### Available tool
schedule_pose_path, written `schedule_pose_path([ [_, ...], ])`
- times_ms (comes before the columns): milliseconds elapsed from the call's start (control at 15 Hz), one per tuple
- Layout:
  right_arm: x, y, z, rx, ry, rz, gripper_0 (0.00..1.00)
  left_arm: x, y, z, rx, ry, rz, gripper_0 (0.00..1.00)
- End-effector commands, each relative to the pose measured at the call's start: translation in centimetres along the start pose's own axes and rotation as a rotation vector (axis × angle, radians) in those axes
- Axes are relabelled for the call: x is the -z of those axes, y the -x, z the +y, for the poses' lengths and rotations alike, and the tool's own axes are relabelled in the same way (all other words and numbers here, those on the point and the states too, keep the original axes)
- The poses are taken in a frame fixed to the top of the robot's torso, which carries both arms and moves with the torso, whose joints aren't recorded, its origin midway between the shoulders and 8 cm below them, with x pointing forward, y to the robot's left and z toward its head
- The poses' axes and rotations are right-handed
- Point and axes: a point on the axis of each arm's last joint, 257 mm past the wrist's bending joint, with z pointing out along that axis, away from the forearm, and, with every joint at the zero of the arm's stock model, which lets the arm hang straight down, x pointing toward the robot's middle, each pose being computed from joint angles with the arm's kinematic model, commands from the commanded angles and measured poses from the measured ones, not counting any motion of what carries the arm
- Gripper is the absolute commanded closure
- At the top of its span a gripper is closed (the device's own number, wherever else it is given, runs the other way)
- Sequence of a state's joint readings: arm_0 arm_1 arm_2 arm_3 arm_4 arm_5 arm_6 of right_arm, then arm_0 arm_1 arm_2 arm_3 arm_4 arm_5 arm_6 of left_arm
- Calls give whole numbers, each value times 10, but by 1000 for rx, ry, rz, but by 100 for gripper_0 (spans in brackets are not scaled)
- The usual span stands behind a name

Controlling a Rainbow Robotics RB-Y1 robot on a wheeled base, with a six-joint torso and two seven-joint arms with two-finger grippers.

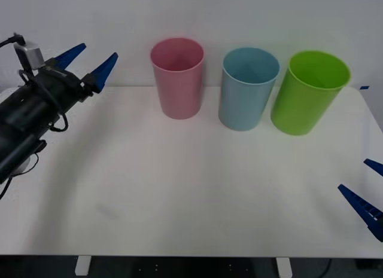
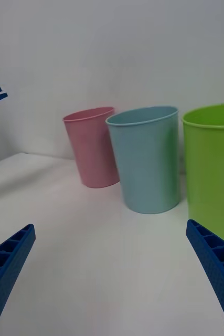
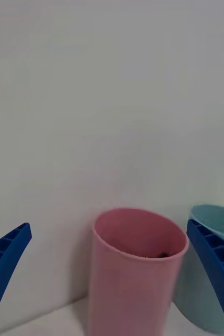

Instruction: Grasp the object on the table and drop it into the matching bin: aluminum can to the light blue bin, PET bottle to the pink bin.

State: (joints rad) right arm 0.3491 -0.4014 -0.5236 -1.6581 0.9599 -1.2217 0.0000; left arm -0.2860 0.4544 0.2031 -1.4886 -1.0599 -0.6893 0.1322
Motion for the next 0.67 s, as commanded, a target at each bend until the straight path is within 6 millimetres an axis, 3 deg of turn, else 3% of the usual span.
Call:
schedule_pose_path([
  [67, 0, 0, 0, 0, 0, 0, 0, 46, 4, 7, -26, 1, 7, 0],
  [333, 0, 0, 0, 0, 0, 0, 0, 110, 2, 6, -81, 6, 50, 0],
  [667, 0, 0, 0, 0, 0, 0, 0, 173, -11, -1, -154, -34, 139, 0],
])
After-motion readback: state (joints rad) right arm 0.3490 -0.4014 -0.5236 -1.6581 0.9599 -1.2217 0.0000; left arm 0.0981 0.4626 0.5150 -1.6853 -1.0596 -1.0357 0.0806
